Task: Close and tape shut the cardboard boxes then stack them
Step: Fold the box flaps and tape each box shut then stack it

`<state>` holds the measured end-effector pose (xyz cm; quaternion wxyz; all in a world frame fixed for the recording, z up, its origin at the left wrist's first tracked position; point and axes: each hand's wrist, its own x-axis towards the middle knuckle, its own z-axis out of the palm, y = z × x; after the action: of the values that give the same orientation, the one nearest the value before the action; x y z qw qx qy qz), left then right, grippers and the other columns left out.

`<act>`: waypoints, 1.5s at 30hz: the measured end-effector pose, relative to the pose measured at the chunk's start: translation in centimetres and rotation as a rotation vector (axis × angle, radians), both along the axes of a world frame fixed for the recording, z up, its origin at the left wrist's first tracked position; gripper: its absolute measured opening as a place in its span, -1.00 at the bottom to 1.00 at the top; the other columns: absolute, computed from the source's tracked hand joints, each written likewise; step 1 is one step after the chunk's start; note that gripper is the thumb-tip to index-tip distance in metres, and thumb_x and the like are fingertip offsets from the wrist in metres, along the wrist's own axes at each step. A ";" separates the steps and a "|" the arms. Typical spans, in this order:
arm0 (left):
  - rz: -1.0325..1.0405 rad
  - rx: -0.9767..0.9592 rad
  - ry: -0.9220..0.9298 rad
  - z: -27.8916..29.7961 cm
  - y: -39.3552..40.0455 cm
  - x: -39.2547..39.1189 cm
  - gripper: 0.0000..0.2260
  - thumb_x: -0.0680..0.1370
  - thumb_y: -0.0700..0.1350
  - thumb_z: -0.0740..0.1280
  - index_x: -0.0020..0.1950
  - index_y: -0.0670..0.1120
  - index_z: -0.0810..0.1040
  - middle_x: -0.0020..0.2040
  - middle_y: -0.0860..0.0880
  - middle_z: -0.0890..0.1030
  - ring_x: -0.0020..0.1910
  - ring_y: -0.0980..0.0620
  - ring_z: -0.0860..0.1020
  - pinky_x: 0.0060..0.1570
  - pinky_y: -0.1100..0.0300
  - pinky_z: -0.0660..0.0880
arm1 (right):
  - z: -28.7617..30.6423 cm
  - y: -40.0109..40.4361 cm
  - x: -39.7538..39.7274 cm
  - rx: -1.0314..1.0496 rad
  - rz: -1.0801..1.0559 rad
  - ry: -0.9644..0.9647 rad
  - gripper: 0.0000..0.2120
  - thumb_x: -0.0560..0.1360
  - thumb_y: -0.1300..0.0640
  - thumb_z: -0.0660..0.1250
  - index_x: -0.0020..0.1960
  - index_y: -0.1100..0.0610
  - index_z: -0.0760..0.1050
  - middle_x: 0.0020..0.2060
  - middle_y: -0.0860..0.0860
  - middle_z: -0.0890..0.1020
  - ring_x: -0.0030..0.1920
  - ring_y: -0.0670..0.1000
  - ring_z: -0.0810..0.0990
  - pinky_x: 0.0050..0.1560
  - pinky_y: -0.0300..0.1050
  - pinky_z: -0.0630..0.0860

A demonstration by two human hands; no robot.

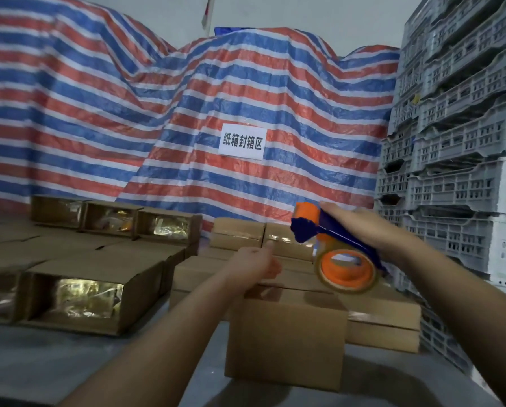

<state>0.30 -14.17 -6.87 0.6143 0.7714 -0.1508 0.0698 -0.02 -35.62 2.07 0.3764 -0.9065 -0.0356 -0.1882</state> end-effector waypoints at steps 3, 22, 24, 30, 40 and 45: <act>-0.040 -0.291 0.150 0.5 0.4 -0.2 -0.43 0.71 0.10 -0.06 0.12 -0.26 0.61 0.03 -0.15 0.70 0.02 0.01 0.65 0.00 0.20 0.46 | 0.2 2.6 1.6 -0.120 0.012 0.048 -0.37 0.46 -0.50 0.19 -0.14 0.07 0.61 -0.45 -0.05 0.68 -0.48 -0.10 0.64 -0.27 -0.12 0.48; 0.132 -0.381 0.220 0.5 -0.1 -0.1 -0.87 0.55 -0.27 0.27 0.06 -0.21 0.54 -0.10 -0.13 0.61 -0.29 0.05 0.45 -0.22 0.17 0.36 | -0.1 3.7 3.8 -0.265 0.050 0.053 -0.41 0.51 -0.47 0.14 -0.16 0.04 0.59 -0.46 -0.07 0.66 -0.52 -0.16 0.60 -0.27 -0.14 0.39; 0.190 -0.272 0.175 0.3 -0.3 0.1 -0.87 0.60 -0.20 0.24 0.12 -0.16 0.51 -0.04 -0.13 0.60 -0.23 0.03 0.45 -0.25 0.18 0.38 | 0.3 3.7 3.8 -0.295 0.063 0.071 -0.42 0.53 -0.45 0.13 -0.18 0.04 0.57 -0.49 -0.08 0.64 -0.54 -0.16 0.58 -0.29 -0.16 0.39; 0.279 -0.253 0.126 -0.2 -1.4 1.2 -0.79 0.67 -0.07 0.15 0.24 -0.12 0.43 -0.07 -0.09 0.53 -0.20 0.03 0.46 -0.22 0.14 0.44 | 2.2 3.2 3.3 -0.405 -0.016 0.163 -0.38 0.51 -0.48 0.13 -0.12 0.06 0.59 -0.48 -0.06 0.66 -0.54 -0.14 0.60 -0.25 -0.14 0.43; 0.173 -0.892 0.333 0.0 0.1 0.5 -0.80 0.63 -0.31 0.15 0.23 -0.22 0.45 0.08 -0.21 0.57 0.06 -0.12 0.61 0.06 0.06 0.60 | 1.8 2.6 3.5 -0.475 0.046 0.290 -0.45 0.53 -0.43 0.15 -0.12 0.05 0.57 -0.45 -0.07 0.65 -0.51 -0.14 0.58 -0.23 -0.16 0.45; 0.358 -0.375 0.174 -2.0 3.5 1.0 -0.76 0.60 -0.04 0.28 0.15 -0.18 0.50 -0.08 -0.12 0.52 -0.25 0.02 0.44 -0.31 0.19 0.43 | 1.5 3.6 4.4 -0.616 0.053 0.303 -0.42 0.50 -0.48 0.14 -0.07 0.01 0.57 -0.44 -0.11 0.65 -0.46 -0.17 0.59 -0.16 -0.15 0.44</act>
<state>1.30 -10.64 -8.84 0.7349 0.6616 0.0571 0.1374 4.35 -31.98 3.55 0.0908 -0.9939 -0.0577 -0.0221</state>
